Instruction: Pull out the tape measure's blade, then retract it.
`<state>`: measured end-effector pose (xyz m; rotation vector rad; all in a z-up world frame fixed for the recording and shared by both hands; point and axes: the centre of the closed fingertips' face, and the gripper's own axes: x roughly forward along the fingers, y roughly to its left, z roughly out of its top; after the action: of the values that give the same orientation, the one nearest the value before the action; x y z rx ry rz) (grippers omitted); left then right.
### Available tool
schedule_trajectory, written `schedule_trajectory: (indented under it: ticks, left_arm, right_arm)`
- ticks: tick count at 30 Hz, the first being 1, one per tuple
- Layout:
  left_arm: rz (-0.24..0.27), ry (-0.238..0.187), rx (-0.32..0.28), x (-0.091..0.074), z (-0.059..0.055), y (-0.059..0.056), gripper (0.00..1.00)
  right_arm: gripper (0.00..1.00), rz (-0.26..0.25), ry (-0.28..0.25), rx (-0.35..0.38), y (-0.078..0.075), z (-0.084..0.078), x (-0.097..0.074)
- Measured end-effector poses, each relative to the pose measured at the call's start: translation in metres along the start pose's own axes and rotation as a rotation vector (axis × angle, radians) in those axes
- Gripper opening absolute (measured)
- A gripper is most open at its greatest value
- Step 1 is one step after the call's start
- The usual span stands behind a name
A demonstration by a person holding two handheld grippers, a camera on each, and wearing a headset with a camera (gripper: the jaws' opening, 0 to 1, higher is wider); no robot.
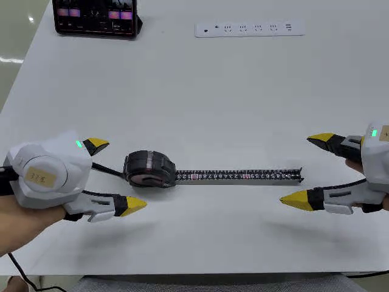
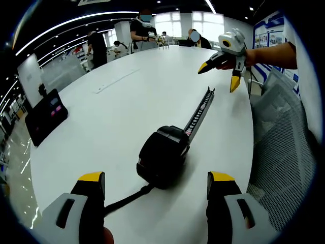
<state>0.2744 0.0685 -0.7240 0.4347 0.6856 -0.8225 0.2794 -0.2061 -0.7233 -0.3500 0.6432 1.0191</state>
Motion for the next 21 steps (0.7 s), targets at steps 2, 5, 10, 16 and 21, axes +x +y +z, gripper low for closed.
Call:
schedule_trajectory:
  ticks: [2,5,10,16,21]
  left_arm:
    - [0.015,-0.020,-0.013,-0.003,0.001,0.001,0.80]
    - [0.021,-0.029,-0.025,-0.006,0.000,-0.001,0.79]
    - [0.033,-0.048,-0.057,-0.009,-0.003,-0.005,0.81]
    - [0.060,-0.063,-0.060,-0.014,-0.007,-0.006,0.84]
    - [0.069,-0.089,-0.085,-0.020,-0.008,-0.006,0.89]
  right_arm:
    - [0.83,-0.010,-0.014,0.009,0.000,0.002,-0.001]
    - [0.85,-0.027,-0.020,0.016,-0.001,0.001,-0.003]
    - [0.86,-0.042,-0.038,0.028,0.004,0.002,-0.006]
    - [0.87,-0.042,-0.059,0.058,0.009,0.003,-0.008]
    - [0.88,-0.040,-0.070,0.067,0.013,0.003,-0.009]
